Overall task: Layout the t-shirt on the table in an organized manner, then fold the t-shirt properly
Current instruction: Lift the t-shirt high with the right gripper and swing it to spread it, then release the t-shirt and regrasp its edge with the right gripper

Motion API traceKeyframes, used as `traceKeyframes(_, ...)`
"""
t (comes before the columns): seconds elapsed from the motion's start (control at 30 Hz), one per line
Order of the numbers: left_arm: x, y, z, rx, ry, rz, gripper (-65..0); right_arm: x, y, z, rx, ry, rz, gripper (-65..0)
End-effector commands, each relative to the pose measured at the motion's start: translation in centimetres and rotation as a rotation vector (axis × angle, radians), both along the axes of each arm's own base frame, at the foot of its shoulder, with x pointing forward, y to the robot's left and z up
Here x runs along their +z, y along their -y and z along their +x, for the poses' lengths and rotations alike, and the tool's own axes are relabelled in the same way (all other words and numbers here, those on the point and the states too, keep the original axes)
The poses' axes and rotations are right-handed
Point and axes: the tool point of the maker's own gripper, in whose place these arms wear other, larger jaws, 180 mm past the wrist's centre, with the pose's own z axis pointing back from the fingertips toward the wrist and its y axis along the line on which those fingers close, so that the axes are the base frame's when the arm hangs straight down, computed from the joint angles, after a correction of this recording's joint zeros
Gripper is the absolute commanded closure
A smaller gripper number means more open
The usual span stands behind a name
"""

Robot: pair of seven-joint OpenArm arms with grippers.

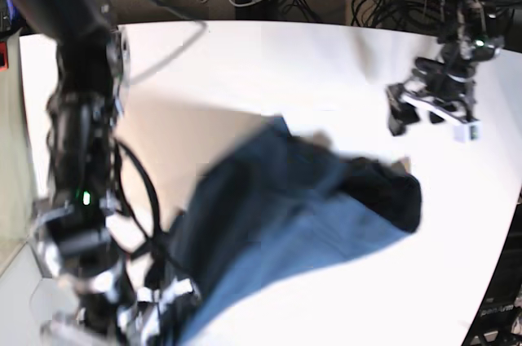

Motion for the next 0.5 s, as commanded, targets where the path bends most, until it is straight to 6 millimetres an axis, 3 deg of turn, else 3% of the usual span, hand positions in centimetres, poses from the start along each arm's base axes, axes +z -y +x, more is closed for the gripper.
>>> traceKeyframes(0.0, 1.4, -0.9, 0.5, 0.017, 0.047, 0.015, -53.3, 1.1, 1.3, -0.2, -0.023, 0.064, 0.021, 0.0)
traceKeyframes(0.13, 2.2, -2.9, 0.6, 0.07, 0.069, 0.034, -53.4, -3.5, 2.8, -1.3, -0.032, 0.024, 0.06, -0.7)
traceKeyframes(0.23, 2.5, -3.5, 0.9, 0.086, 0.079, 0.038, -53.4, -6.2, 3.1, -2.1, -0.034, -0.028, 0.06, -9.8)
traceKeyframes(0.33, 3.3, -3.6, 2.4, 0.095, 0.113, 0.027, -53.4, -9.3, 3.2, -2.6, -0.041, -0.108, 0.06, -22.5)
traceKeyframes(0.47, 3.2, -3.6, 3.4, 0.101, 0.122, 0.012, -53.4, -12.1, 3.4, -3.3, -0.047, -0.182, 0.058, -34.8)
